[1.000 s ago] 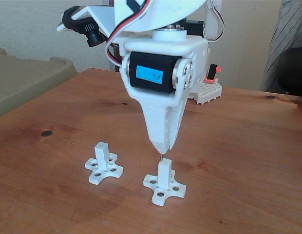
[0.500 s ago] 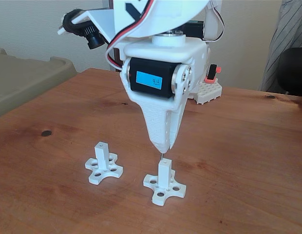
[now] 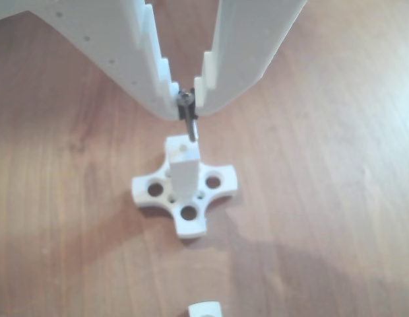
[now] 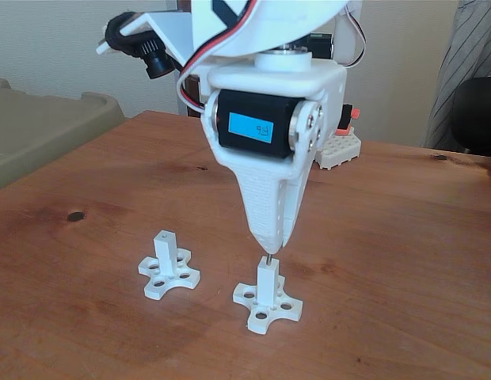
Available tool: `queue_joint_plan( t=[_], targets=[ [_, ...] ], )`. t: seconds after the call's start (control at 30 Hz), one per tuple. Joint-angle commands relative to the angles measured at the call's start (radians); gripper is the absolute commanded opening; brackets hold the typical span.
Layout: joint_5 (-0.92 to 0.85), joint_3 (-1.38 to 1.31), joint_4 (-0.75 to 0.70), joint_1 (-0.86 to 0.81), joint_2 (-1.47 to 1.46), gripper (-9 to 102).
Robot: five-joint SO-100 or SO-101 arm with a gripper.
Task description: Grab the screw and set it in the hole.
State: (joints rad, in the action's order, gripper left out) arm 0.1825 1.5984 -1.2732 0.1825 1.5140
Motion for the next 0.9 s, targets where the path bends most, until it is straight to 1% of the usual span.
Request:
queue_joint_plan(
  t=[0.0, 0.3, 0.87],
  targets=[
    [0.002, -0.067, -0.02, 0.002, 0.023, -4],
    [0.002, -0.061, -0.038, -0.003, 0.028, -4],
    [0.005, -0.08, -0.017, 0.0, -0.005, -4]
  ],
)
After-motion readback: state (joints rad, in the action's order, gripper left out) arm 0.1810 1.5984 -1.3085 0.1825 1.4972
